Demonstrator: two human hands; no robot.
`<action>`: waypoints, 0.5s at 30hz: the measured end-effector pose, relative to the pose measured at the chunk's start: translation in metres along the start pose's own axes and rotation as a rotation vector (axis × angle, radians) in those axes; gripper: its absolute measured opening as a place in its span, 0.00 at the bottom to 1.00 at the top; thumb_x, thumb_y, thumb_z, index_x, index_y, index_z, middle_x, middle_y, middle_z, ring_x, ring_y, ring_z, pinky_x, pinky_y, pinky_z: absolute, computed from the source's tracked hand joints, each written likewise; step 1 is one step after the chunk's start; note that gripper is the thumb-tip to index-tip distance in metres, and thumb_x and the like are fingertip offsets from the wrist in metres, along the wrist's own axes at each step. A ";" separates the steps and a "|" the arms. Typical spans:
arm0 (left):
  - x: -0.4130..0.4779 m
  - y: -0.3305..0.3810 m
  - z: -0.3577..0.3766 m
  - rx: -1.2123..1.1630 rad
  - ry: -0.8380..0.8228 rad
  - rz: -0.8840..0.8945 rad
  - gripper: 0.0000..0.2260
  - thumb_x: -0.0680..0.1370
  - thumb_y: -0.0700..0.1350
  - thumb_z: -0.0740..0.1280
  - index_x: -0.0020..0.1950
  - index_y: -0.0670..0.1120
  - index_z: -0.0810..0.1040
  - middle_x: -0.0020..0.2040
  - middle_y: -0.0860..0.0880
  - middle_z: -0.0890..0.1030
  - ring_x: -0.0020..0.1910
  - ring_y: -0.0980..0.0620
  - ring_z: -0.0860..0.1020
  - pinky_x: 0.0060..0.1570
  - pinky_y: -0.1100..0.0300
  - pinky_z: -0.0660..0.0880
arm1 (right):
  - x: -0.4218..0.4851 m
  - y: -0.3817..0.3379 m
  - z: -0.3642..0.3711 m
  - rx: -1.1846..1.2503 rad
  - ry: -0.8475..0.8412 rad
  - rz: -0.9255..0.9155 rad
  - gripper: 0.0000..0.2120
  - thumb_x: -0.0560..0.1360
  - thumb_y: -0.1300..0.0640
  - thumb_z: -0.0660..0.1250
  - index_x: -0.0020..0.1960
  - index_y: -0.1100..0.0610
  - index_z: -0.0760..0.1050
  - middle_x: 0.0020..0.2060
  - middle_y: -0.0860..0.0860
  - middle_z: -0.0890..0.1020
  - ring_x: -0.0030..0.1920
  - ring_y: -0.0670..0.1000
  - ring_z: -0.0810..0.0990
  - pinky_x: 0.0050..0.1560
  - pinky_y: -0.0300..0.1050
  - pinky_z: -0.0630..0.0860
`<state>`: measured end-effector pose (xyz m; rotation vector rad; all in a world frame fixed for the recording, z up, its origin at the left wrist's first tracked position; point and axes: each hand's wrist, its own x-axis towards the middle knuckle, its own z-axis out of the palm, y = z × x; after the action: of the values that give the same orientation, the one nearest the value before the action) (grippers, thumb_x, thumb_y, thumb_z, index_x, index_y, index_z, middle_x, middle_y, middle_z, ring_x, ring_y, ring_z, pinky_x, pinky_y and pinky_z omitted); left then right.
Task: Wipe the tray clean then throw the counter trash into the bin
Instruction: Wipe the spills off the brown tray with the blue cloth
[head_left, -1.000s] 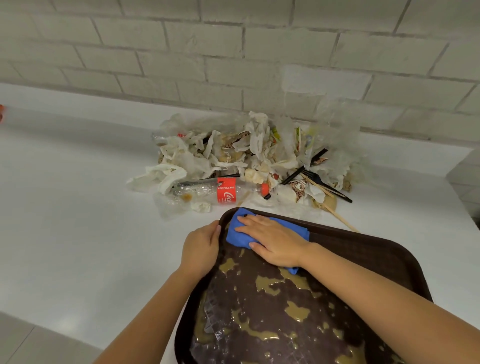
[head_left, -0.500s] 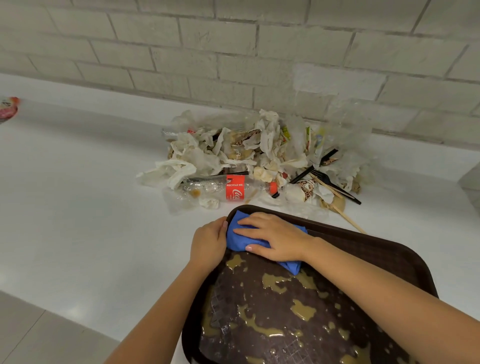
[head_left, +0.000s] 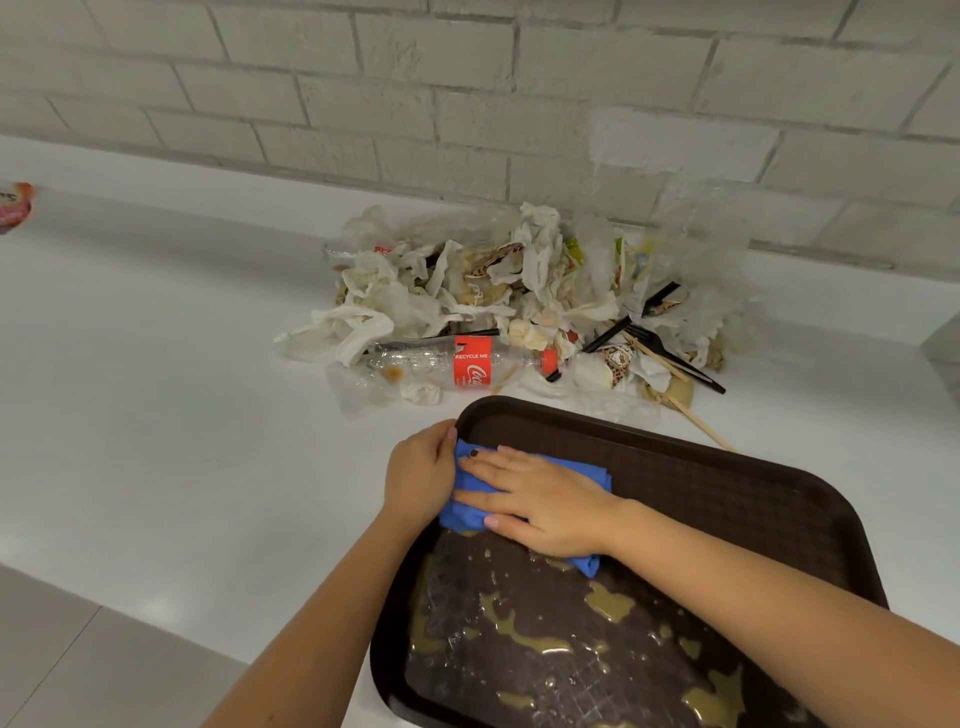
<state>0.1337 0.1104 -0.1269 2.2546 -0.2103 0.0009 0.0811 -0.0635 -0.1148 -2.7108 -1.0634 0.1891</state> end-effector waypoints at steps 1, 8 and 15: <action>0.000 0.000 0.000 0.005 0.003 0.009 0.14 0.81 0.42 0.57 0.47 0.37 0.79 0.40 0.41 0.82 0.40 0.44 0.79 0.45 0.52 0.73 | -0.002 -0.003 0.001 0.009 -0.006 -0.018 0.22 0.82 0.48 0.47 0.75 0.48 0.59 0.76 0.53 0.57 0.76 0.51 0.51 0.75 0.45 0.41; -0.001 0.000 -0.002 0.016 -0.014 0.025 0.14 0.82 0.43 0.57 0.47 0.38 0.79 0.41 0.41 0.82 0.41 0.44 0.80 0.46 0.52 0.74 | 0.001 0.004 -0.003 -0.013 -0.045 -0.024 0.22 0.82 0.48 0.45 0.74 0.48 0.61 0.76 0.52 0.59 0.76 0.50 0.54 0.76 0.49 0.45; -0.003 0.003 -0.003 -0.007 -0.025 0.017 0.14 0.82 0.43 0.56 0.50 0.39 0.80 0.45 0.42 0.83 0.43 0.45 0.80 0.47 0.52 0.74 | 0.008 0.019 -0.003 0.014 0.012 0.220 0.30 0.77 0.42 0.38 0.76 0.48 0.57 0.77 0.50 0.54 0.77 0.50 0.49 0.76 0.47 0.41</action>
<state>0.1305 0.1113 -0.1225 2.2463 -0.2422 -0.0194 0.1003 -0.0721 -0.1172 -2.8089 -0.7551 0.2146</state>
